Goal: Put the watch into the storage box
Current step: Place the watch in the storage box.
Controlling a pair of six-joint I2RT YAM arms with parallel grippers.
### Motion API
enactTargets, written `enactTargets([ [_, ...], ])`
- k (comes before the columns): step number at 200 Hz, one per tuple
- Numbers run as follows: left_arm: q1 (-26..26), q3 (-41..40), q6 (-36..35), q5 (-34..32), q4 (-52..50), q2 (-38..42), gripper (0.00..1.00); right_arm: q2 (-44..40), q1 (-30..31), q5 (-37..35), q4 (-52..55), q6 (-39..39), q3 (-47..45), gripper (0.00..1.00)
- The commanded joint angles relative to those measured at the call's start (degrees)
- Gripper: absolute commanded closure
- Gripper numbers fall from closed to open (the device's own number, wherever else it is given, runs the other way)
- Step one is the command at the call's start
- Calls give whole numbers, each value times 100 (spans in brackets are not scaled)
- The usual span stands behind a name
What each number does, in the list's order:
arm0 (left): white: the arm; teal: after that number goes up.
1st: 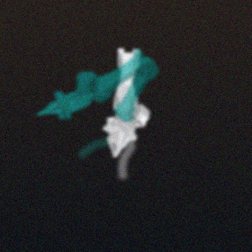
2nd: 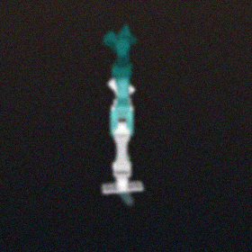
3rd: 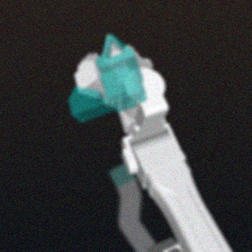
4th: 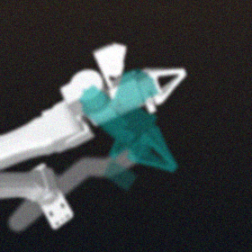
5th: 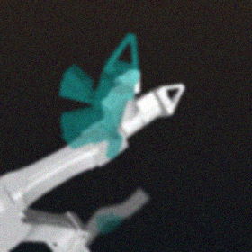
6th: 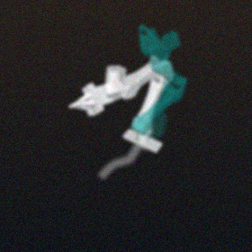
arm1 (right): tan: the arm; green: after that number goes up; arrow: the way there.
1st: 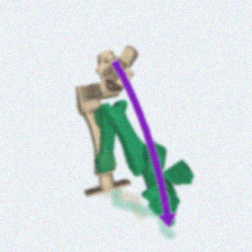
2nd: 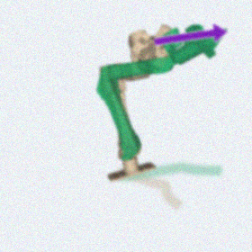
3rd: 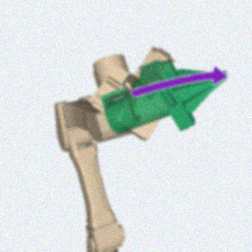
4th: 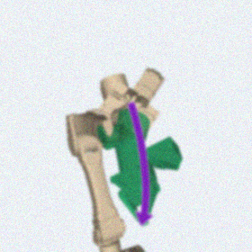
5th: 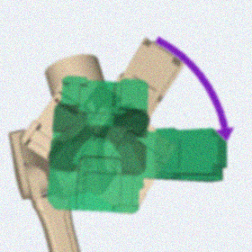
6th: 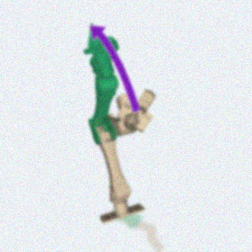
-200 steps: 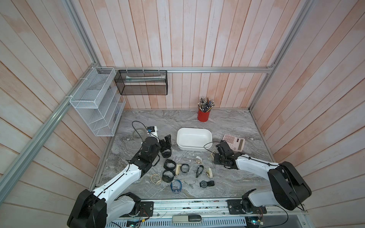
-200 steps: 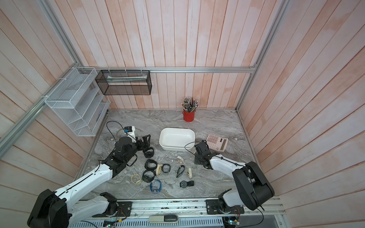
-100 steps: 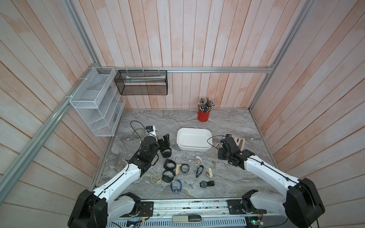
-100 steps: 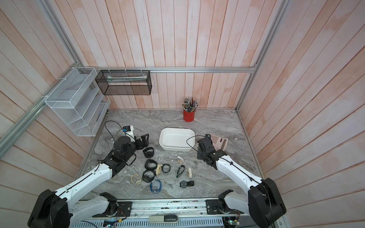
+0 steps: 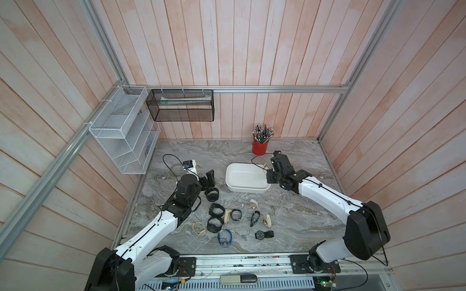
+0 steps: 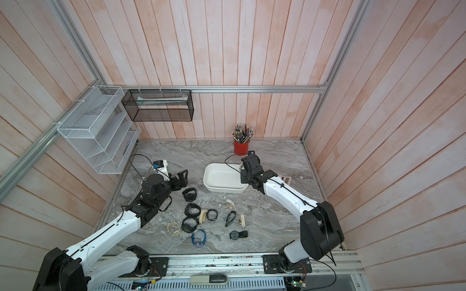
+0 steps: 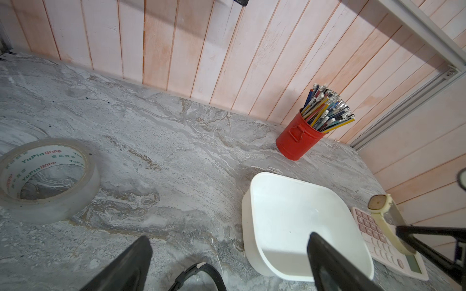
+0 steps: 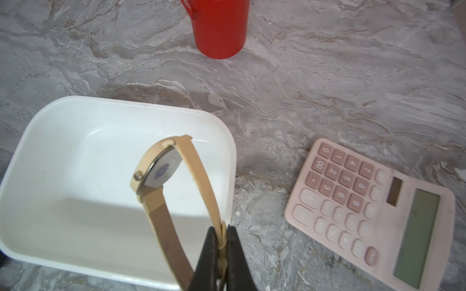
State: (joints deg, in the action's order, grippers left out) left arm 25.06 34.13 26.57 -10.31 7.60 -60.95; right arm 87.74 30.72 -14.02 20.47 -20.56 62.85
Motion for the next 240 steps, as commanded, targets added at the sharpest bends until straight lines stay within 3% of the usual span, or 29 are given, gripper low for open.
enactTargets([
  [1,-38,-108,22,-203,-189,157,3,378,73,359,-152,194,308,100],
  [65,-74,-114,29,-226,-306,180,3,1425,74,516,-473,262,491,100],
  [163,-108,-99,2,-340,-388,189,3,2282,51,355,-711,221,816,100],
  [177,-111,-85,5,-341,-390,190,3,2258,48,410,-708,210,836,93],
  [194,-109,-88,-1,-341,-382,185,3,2141,31,465,-729,202,817,77],
  [217,-116,-74,-2,-336,-358,161,3,1834,20,592,-763,206,803,63],
  [240,-116,-81,-4,-319,-312,145,3,1440,11,653,-790,193,818,55],
])
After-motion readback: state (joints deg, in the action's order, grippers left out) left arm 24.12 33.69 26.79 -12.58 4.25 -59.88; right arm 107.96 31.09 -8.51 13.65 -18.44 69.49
